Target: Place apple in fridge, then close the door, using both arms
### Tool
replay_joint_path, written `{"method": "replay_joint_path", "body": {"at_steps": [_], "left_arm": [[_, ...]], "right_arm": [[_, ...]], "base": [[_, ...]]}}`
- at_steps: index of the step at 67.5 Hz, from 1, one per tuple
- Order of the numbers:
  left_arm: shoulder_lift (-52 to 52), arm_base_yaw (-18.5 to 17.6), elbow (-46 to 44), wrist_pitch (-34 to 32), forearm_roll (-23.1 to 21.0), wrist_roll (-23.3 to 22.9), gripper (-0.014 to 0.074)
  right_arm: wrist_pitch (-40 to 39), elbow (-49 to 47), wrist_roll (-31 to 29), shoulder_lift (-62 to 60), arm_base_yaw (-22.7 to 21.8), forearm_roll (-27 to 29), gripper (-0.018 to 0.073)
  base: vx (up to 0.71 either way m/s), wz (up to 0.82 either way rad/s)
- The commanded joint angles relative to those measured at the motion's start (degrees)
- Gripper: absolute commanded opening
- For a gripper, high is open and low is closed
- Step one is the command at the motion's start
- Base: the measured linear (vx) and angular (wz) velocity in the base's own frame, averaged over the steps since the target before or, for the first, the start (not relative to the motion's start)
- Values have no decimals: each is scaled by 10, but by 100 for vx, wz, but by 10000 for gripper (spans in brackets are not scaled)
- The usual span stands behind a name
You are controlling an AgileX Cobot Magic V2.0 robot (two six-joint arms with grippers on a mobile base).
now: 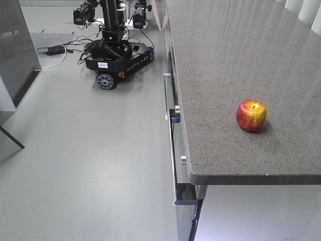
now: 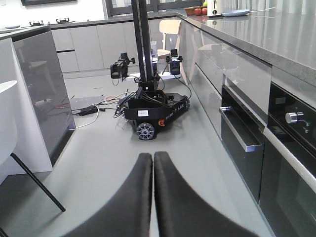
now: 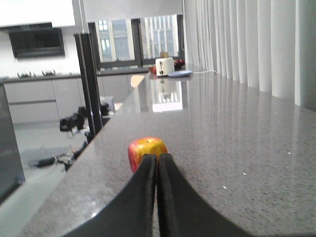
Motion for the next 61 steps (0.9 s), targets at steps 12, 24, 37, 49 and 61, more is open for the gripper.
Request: {"method": "replay_joint_path", "body": {"at_steps": [12,24,37,49,61], "left_arm": [[-9,3,16,-42,-3,-6,-6],[-9,3,16,-42,-3,-6,-6],[-9,3,16,-42,-3,-6,-6],[-9,3,16,-42,-3,-6,-6],[-9,3,16,-42,-3,-6,-6]], "right_arm": [[45,-90,22,20,1,30,24],[176,-251,-17,108,1,31,197],[191,-373,-53,209,1,32,522],[106,-389,-51,260,1,38,648],[144,-446,-88,331,1,35,643]], "base": [[0,0],[0,0],[0,0],[0,0],[0,0]]}}
